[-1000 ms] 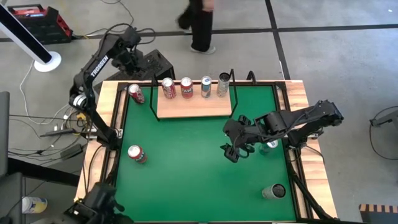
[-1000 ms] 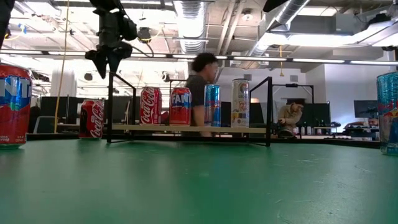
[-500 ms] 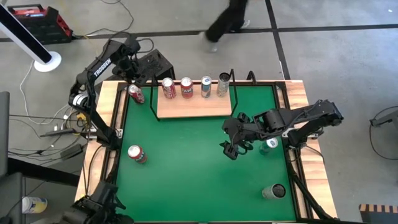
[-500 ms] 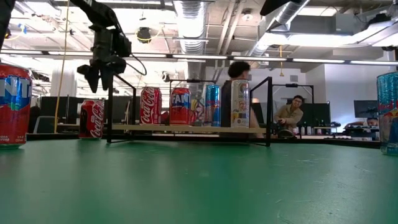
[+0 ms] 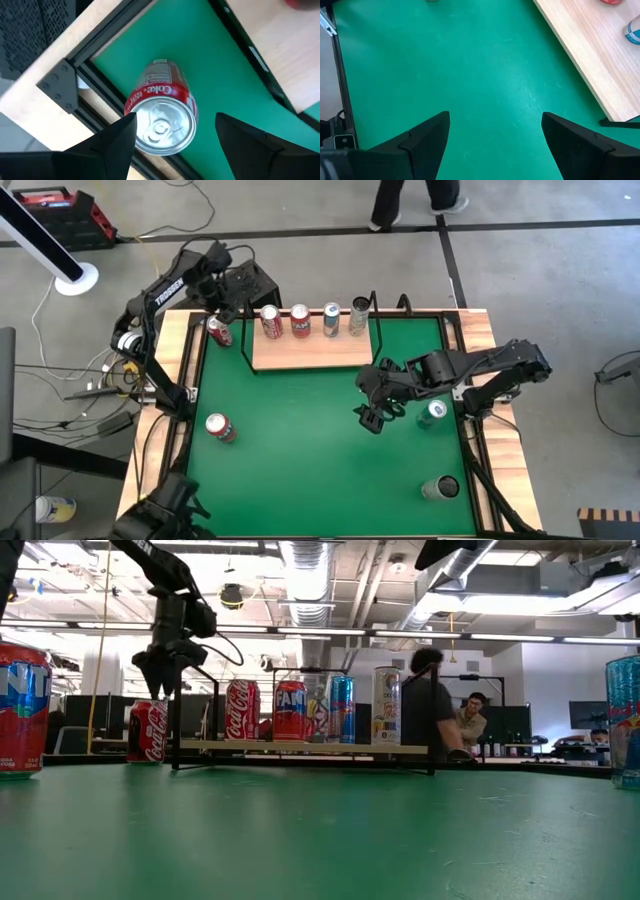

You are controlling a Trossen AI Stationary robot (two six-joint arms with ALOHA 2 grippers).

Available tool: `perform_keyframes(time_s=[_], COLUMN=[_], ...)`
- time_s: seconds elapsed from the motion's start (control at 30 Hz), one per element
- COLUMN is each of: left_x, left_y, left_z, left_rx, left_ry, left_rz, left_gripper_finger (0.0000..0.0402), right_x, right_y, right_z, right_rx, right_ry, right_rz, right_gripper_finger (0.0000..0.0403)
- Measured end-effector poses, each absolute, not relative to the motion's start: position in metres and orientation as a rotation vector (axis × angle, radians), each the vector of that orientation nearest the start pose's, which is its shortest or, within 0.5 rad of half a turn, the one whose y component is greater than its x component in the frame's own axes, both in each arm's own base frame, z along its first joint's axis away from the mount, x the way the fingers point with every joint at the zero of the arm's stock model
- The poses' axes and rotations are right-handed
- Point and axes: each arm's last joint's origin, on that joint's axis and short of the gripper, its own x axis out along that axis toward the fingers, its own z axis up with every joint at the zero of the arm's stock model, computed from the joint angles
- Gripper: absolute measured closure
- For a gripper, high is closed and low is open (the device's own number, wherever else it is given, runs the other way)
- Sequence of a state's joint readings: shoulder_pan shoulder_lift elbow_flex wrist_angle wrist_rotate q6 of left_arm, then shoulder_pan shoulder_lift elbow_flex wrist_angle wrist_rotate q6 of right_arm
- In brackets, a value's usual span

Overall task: Place canned beverage on shelf
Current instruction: Put the red-black soda can on the shelf aligned with the other red-black soda can

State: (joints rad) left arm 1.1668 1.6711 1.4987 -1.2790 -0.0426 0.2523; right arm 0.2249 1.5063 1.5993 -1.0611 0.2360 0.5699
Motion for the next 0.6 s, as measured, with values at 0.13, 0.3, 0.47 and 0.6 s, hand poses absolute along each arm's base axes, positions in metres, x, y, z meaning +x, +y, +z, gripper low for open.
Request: perform_keyframes(time_s=[0.13,0.3,0.47,0.6], left_x=[0.124,0.124,0.133,0.138], left_y=[0.284,0.284,0.279,0.279], left_z=[0.289,0.289,0.287,0.285], left_rx=[-0.548,-0.487,-0.395,-0.322], left_ry=[1.423,1.446,1.462,1.517], left_rz=[0.768,0.706,0.558,0.623], left_gripper_finger=[0.0149,0.0149,0.0148,0.0138], right_x=[0.291,0.292,0.291,0.291], right_y=[0.055,0.05,0.051,0.05], right_z=[0.37,0.37,0.37,0.37], right_rx=[0.311,0.318,0.296,0.292], right_ry=[0.903,0.901,0.904,0.905], right_rz=[-0.285,-0.3,-0.287,-0.286], right_gripper_finger=[0.0062,0.0062,0.0062,0.0062])
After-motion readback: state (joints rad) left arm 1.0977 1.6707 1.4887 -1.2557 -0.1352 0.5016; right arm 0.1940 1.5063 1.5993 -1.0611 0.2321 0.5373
